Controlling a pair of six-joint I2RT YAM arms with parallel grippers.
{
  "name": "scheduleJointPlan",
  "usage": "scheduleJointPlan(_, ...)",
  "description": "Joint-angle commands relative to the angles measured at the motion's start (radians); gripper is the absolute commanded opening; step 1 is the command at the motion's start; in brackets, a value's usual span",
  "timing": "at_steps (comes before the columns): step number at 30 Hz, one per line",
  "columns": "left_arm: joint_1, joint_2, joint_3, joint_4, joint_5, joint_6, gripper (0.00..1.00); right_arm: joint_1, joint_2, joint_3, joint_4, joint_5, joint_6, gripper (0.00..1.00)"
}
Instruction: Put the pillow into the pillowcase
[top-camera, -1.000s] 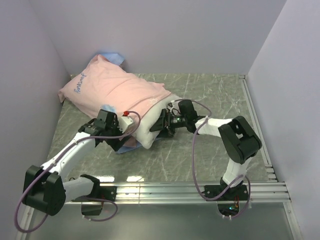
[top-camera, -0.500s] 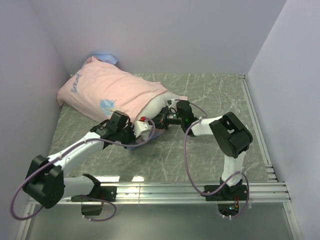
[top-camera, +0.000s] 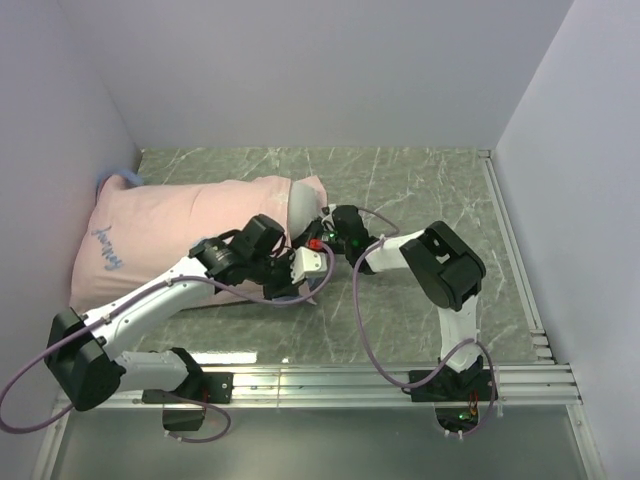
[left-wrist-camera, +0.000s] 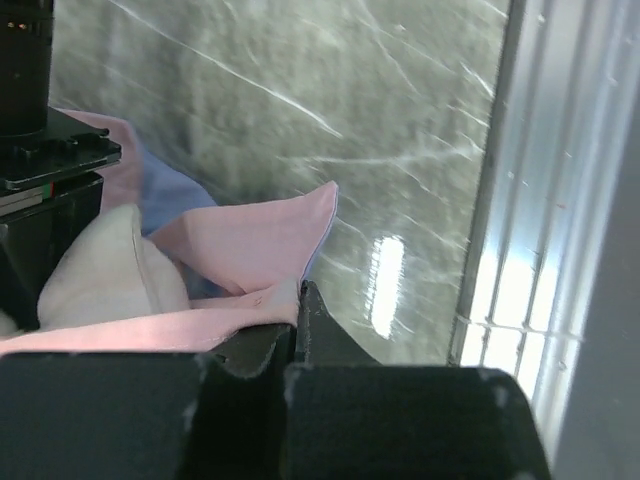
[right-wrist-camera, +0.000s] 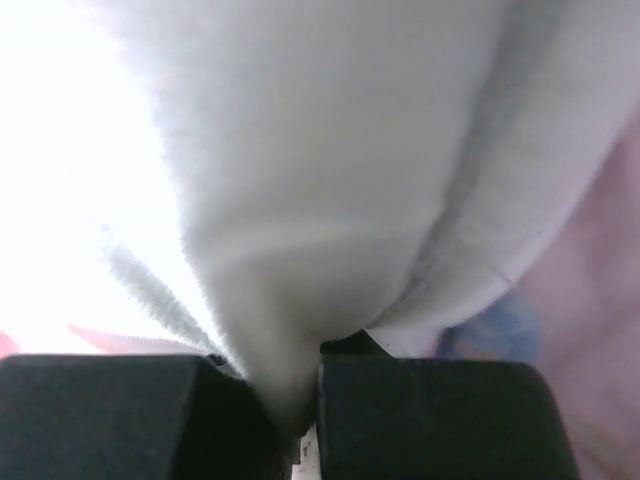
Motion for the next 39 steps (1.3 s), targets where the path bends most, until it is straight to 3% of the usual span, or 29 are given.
scheduleJointPlan(1,-0.054,-0.086,0.019,0.043,0.251,-0.032,0.02,0.027,0.052,-0.008,-0.089,0.154,-0.065,0.0)
scheduleJointPlan(4,-0.013,-0.136,0.03,0.042,0.147,-0.154,0.23,0.005,0.015,-0.035,-0.176,0.16,-0.173,0.0)
scheduleJointPlan(5,0.073,-0.145,0.047,0.036,0.145,-0.177,0.35,-0.01,0.003,-0.043,-0.245,0.163,-0.209,0.0)
scheduleJointPlan(6,0.134,-0.152,0.094,0.03,0.168,-0.209,0.56,-0.024,-0.011,-0.055,-0.278,0.164,-0.262,0.0)
scheduleJointPlan(9,0.381,-0.109,0.236,-0.003,0.213,-0.315,0.73,-0.12,-0.083,-0.115,-0.356,0.149,-0.365,0.0)
scheduleJointPlan(11,0.493,-0.078,0.303,-0.038,0.158,-0.372,0.76,-0.177,-0.138,-0.123,-0.446,0.137,-0.437,0.0)
scheduleJointPlan(16,0.623,0.014,0.371,0.006,-0.231,-0.38,0.77,-0.22,-0.249,-0.135,-0.591,0.109,-0.64,0.0)
scheduleJointPlan(19,0.722,0.092,0.418,0.023,-0.307,-0.386,0.78,-0.243,-0.314,-0.175,-0.675,0.123,-0.715,0.0)
scheduleJointPlan(23,0.788,0.196,0.484,-0.029,-0.301,-0.359,0.78,-0.251,-0.381,-0.201,-0.701,0.092,-0.801,0.0)
scheduleJointPlan(27,0.785,0.265,0.487,-0.004,-0.059,-0.358,0.85,-0.204,-0.407,-0.177,-0.71,0.091,-0.923,0.0)
scheduleJointPlan(30,0.686,0.337,0.486,0.023,-0.048,-0.377,0.82,-0.187,-0.405,-0.18,-0.715,0.103,-0.971,0.0)
scheduleJointPlan(32,0.616,0.374,0.478,0.037,-0.036,-0.395,0.75,-0.19,-0.402,-0.183,-0.724,0.101,-0.979,0.0)
scheduleJointPlan(38,0.417,0.447,0.506,0.126,0.072,-0.471,0.25,-0.184,-0.378,-0.175,-0.744,0.106,-1.023,0.0)
scheduleJointPlan(39,0.393,0.453,0.509,0.14,0.09,-0.522,0.05,-0.185,-0.372,-0.155,-0.75,0.109,-1.039,0.0)
